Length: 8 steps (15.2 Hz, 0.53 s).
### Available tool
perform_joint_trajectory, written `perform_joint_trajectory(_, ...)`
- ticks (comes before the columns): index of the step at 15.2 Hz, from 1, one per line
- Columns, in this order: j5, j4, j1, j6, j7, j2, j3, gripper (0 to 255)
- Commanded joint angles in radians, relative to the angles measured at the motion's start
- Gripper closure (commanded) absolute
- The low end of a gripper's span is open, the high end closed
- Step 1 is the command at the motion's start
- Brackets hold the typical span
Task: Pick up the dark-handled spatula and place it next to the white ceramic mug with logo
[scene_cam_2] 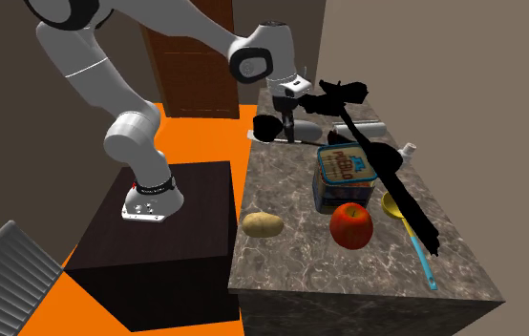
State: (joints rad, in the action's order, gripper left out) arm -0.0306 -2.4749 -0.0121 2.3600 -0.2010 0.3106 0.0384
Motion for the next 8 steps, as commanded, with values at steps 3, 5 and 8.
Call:
perform_joint_trajectory(3,0.002,0.038,0.001,-0.058,0.002,0.022,0.0,255)
perform_joint_trajectory(5,0.003,0.057,0.002,-0.087,0.003,0.033,0.0,255)
perform_joint_trajectory(8,0.005,0.086,0.002,-0.13,0.005,0.047,-0.001,255)
